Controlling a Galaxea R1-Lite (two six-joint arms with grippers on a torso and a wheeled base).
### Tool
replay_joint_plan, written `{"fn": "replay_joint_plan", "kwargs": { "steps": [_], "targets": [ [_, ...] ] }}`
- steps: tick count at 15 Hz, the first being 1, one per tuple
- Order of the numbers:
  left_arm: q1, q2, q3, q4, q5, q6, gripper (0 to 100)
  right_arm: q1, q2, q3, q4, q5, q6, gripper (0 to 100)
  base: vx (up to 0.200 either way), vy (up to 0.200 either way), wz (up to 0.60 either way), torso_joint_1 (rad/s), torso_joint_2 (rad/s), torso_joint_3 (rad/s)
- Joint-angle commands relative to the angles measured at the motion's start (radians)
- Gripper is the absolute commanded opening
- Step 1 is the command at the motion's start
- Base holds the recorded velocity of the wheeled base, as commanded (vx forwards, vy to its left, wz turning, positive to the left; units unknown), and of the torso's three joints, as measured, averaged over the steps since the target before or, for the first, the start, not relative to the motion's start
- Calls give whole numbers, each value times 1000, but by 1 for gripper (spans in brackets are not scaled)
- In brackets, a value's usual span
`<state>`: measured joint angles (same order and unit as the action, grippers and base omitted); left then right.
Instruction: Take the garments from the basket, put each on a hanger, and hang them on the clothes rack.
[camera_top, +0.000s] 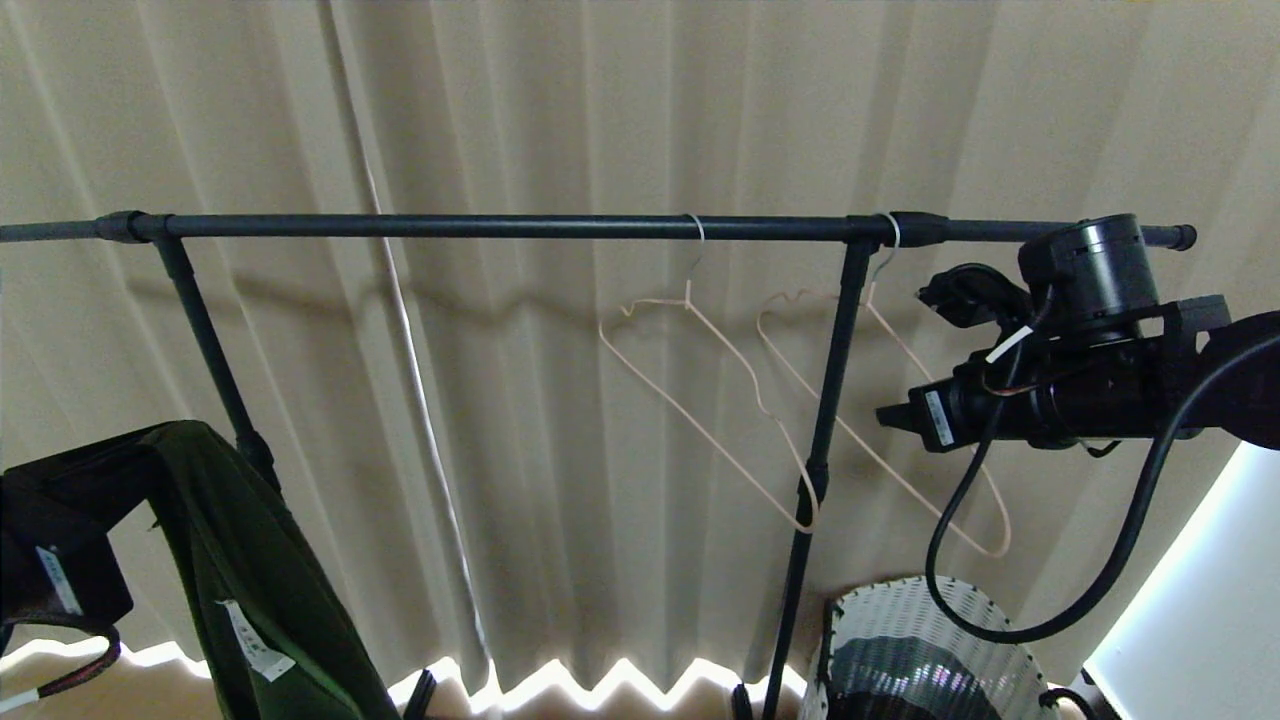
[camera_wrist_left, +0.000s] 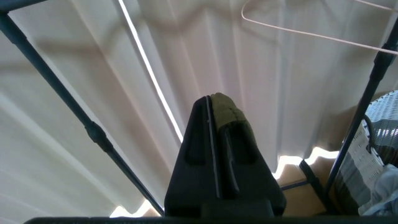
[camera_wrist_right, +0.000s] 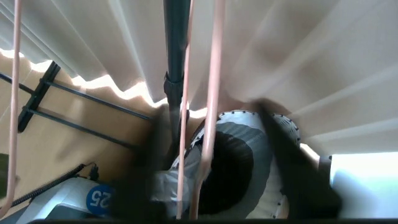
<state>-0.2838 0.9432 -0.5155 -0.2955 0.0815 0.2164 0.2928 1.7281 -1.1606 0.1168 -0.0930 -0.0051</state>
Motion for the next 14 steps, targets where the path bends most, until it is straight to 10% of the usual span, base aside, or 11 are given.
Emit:
{"fn": "replay_joint_plan", "kwargs": {
  "steps": [1, 14],
  "targets": [
    [0, 0, -1, -1, 1, 0, 0, 0, -2, -1, 0, -1, -1, 0, 0, 0, 0, 0, 0, 0],
    [2, 11, -4, -1, 1, 0, 0, -53, -186, 39, 0, -1, 73, 0, 0, 0, 0, 0, 0, 0]
  ]
}}
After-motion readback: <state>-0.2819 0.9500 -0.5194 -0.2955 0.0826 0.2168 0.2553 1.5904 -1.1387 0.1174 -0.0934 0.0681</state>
